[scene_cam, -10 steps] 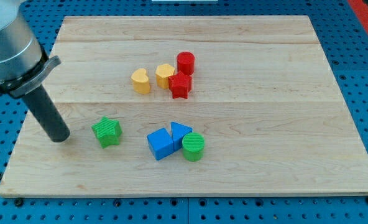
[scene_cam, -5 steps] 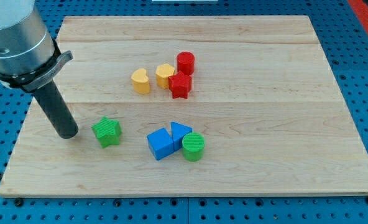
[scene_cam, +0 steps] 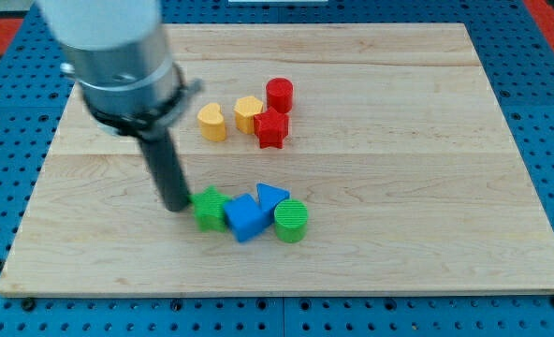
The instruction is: Push the green star into the blue blocks
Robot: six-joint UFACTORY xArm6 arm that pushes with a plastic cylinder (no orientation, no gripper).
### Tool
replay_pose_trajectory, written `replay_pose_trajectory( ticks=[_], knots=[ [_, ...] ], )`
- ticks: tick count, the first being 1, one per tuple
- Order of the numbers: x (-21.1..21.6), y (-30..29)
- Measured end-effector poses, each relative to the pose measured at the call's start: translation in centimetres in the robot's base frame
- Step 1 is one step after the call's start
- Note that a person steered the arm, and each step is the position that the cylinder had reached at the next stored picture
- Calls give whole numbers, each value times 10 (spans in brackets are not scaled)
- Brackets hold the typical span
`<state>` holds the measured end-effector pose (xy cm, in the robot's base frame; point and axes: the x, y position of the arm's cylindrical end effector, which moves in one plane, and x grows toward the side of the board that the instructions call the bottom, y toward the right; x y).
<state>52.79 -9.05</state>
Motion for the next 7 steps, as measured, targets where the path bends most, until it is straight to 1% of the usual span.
replay_pose_trajectory(
  ticks=[1, 2, 3, 4, 6, 7],
  knots=[
    [8, 9],
    [-5, -48],
    [72, -46],
    [89, -36],
    [91, -12],
    [91, 57]
  ],
)
